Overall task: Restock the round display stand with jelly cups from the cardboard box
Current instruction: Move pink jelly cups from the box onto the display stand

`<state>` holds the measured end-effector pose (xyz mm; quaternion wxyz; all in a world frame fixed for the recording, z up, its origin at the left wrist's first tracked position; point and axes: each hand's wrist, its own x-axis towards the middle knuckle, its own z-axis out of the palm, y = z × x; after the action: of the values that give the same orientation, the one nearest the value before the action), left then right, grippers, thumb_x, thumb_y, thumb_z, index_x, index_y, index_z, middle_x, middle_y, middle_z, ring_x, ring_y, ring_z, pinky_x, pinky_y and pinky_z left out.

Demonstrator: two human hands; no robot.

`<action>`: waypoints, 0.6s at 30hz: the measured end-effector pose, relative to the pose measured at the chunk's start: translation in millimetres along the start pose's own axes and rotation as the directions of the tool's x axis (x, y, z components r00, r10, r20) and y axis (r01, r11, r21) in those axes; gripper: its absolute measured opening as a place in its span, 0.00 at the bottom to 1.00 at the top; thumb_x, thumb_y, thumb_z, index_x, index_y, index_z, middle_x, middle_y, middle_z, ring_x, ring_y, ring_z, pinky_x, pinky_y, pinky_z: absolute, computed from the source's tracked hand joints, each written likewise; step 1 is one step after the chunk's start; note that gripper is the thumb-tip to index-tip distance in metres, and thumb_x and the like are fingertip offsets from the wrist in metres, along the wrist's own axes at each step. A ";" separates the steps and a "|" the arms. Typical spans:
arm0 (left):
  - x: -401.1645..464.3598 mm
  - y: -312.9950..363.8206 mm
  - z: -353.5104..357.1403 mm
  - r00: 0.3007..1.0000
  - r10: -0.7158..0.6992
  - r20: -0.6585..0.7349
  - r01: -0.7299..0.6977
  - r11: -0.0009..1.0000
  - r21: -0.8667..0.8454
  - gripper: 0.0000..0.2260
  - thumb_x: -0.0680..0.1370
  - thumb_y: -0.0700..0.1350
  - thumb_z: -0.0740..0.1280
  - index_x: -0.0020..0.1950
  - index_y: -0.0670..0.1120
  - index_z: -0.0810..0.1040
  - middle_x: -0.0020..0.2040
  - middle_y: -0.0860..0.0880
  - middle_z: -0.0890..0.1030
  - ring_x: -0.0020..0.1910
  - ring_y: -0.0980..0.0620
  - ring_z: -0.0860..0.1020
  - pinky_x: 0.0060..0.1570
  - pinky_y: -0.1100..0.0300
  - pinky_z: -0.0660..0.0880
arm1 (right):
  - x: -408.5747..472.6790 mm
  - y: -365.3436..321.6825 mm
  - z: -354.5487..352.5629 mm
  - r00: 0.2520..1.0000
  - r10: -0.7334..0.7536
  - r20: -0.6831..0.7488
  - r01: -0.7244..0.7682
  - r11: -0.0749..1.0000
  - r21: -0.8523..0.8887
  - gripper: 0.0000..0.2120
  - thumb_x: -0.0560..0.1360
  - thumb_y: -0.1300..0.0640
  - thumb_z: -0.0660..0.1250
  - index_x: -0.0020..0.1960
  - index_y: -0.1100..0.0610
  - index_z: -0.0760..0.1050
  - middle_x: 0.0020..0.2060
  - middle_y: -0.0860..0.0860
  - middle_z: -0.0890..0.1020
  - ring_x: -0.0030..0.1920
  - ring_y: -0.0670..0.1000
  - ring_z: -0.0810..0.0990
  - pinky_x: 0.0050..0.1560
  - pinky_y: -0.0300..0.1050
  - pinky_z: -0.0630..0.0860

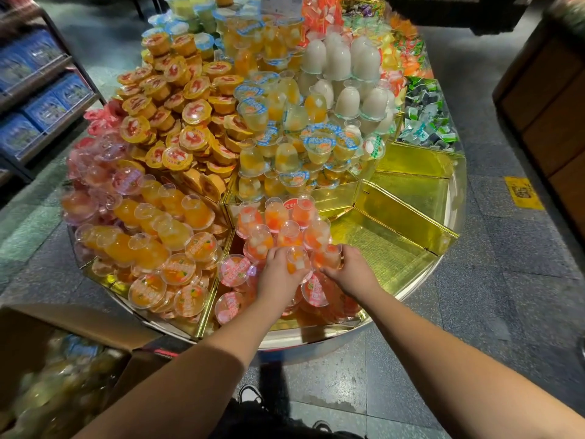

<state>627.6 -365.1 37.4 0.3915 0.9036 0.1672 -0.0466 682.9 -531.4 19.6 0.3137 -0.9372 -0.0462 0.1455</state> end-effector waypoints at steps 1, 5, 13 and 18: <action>-0.5 -0.9 -0.3 1.000 -0.001 0.002 0.001 1.000 -0.009 0.29 0.76 0.51 0.71 0.73 0.44 0.66 0.72 0.49 0.65 0.66 0.48 0.71 0.56 0.60 0.69 | 0.2 1.0 -0.6 1.000 -0.003 0.004 0.003 1.000 -0.007 0.34 0.71 0.46 0.75 0.70 0.60 0.68 0.65 0.57 0.74 0.64 0.57 0.74 0.62 0.51 0.72; -4.4 -6.4 -2.3 0.999 -0.034 0.020 0.035 0.999 -0.038 0.31 0.75 0.51 0.73 0.74 0.45 0.64 0.74 0.50 0.63 0.60 0.47 0.75 0.57 0.57 0.74 | -0.6 6.4 -4.7 0.999 0.009 0.042 -0.007 0.999 -0.048 0.41 0.71 0.42 0.74 0.76 0.57 0.61 0.70 0.55 0.72 0.67 0.56 0.73 0.64 0.55 0.74; -28.0 -12.0 -16.4 0.997 -0.066 -0.028 0.063 0.991 -0.120 0.27 0.76 0.46 0.72 0.73 0.48 0.67 0.67 0.50 0.69 0.54 0.52 0.76 0.51 0.57 0.77 | -8.2 16.3 -15.7 0.999 0.032 0.005 -0.032 0.998 -0.058 0.36 0.73 0.47 0.72 0.76 0.57 0.62 0.71 0.56 0.70 0.68 0.57 0.72 0.66 0.59 0.72; -56.9 -27.8 -43.7 0.986 -0.089 -0.139 0.057 0.973 -0.225 0.15 0.78 0.46 0.68 0.64 0.53 0.74 0.59 0.51 0.75 0.44 0.57 0.77 0.37 0.63 0.72 | -33.0 -3.6 -31.0 0.978 0.006 -0.207 0.013 0.996 0.090 0.23 0.75 0.51 0.69 0.66 0.60 0.72 0.59 0.55 0.77 0.60 0.56 0.76 0.61 0.58 0.74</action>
<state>562.7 -331.0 60.5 0.4737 0.8489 0.2331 0.0249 660.9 -552.2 53.4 0.3594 -0.9319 -0.0083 0.0488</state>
